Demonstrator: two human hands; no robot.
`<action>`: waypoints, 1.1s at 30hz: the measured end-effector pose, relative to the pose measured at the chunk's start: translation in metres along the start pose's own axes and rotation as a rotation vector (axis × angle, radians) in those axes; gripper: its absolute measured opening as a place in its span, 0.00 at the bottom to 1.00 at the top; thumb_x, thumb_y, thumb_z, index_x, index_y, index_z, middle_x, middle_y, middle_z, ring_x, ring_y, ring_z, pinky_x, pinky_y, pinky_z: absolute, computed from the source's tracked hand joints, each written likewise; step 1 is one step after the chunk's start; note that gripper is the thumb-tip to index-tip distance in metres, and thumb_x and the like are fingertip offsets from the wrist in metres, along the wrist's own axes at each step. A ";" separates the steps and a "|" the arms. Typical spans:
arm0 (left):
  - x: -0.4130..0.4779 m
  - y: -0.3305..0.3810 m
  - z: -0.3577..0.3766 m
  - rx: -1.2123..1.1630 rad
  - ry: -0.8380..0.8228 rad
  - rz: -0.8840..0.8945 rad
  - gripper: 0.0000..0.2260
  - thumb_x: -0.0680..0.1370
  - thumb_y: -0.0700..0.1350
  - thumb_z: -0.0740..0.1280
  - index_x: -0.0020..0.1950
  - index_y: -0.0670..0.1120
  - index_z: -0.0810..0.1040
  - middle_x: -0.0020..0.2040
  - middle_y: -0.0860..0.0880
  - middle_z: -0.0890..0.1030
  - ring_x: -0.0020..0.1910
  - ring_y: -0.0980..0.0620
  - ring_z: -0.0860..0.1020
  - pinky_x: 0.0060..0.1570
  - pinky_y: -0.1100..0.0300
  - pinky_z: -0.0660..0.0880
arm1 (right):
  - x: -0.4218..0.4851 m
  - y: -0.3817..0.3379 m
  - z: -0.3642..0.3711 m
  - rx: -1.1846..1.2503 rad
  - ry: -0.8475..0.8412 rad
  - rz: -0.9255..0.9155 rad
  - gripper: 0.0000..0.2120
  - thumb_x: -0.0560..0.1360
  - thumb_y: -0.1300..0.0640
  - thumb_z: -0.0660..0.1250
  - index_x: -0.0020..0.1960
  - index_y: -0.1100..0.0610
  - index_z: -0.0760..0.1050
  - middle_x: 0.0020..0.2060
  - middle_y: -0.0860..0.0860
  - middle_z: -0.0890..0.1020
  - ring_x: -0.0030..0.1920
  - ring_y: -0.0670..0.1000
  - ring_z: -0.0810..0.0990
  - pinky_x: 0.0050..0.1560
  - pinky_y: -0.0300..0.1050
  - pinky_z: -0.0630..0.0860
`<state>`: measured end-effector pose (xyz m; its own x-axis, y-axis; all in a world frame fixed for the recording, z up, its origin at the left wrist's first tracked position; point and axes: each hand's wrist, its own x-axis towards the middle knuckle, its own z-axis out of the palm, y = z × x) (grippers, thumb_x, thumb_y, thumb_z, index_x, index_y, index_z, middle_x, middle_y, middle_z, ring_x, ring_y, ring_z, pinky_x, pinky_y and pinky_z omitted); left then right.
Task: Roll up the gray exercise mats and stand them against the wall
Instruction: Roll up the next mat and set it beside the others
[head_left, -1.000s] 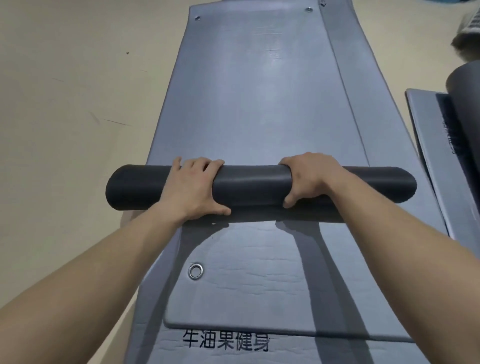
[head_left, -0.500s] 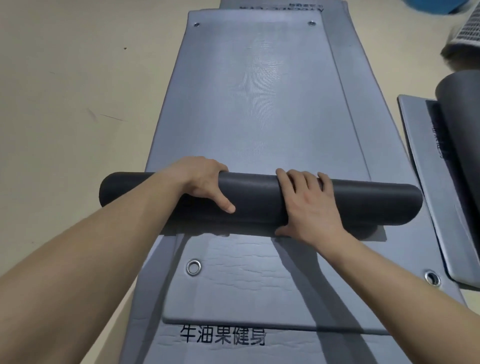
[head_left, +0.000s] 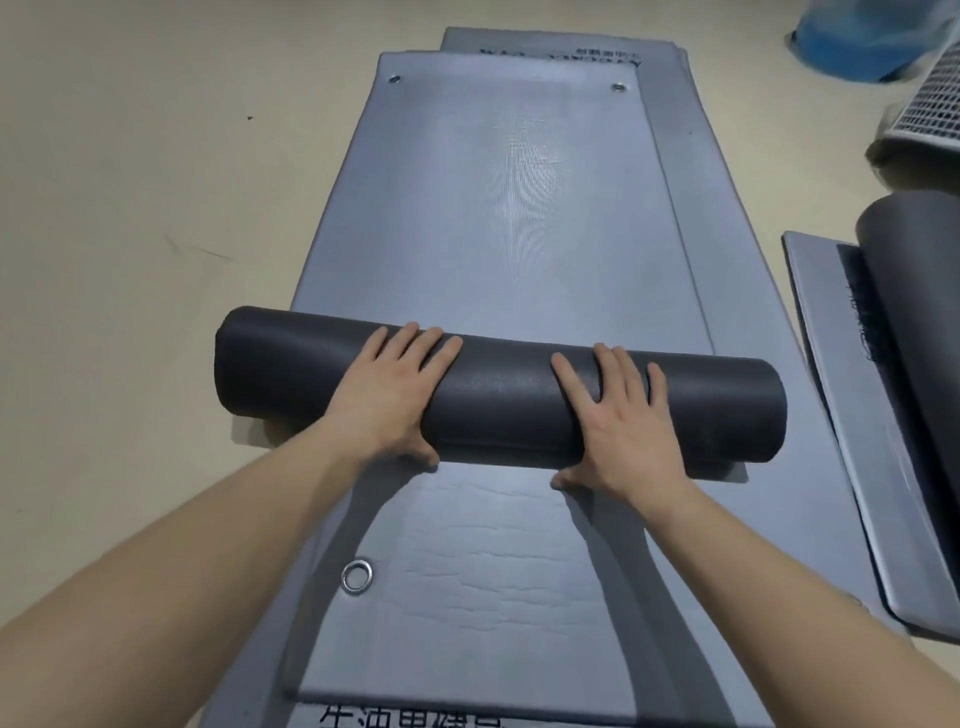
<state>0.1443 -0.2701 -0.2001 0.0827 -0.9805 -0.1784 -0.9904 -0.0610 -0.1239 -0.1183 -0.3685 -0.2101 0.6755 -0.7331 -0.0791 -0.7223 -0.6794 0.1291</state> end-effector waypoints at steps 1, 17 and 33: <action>0.004 0.001 0.000 0.000 -0.006 -0.012 0.60 0.62 0.72 0.75 0.83 0.51 0.46 0.82 0.47 0.56 0.81 0.43 0.55 0.80 0.43 0.51 | 0.007 0.000 0.000 0.002 0.002 0.014 0.69 0.54 0.27 0.78 0.83 0.46 0.47 0.79 0.63 0.58 0.79 0.63 0.57 0.77 0.66 0.51; 0.013 -0.009 -0.043 -0.546 -0.558 -0.008 0.46 0.60 0.62 0.83 0.73 0.61 0.67 0.64 0.55 0.76 0.60 0.50 0.75 0.63 0.52 0.73 | -0.024 0.000 -0.041 0.052 -0.077 -0.019 0.53 0.58 0.31 0.77 0.77 0.45 0.60 0.68 0.50 0.73 0.67 0.57 0.73 0.71 0.61 0.65; 0.026 -0.004 -0.056 -0.247 -0.091 -0.087 0.48 0.58 0.78 0.73 0.73 0.59 0.69 0.59 0.54 0.82 0.55 0.46 0.80 0.52 0.49 0.79 | 0.044 0.021 -0.069 0.034 -0.138 -0.014 0.62 0.51 0.18 0.70 0.78 0.43 0.58 0.68 0.51 0.75 0.65 0.58 0.75 0.67 0.61 0.69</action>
<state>0.1442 -0.3056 -0.1496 0.1669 -0.9496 -0.2655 -0.9753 -0.1985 0.0969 -0.0935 -0.4125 -0.1431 0.6603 -0.7193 -0.2159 -0.7192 -0.6884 0.0941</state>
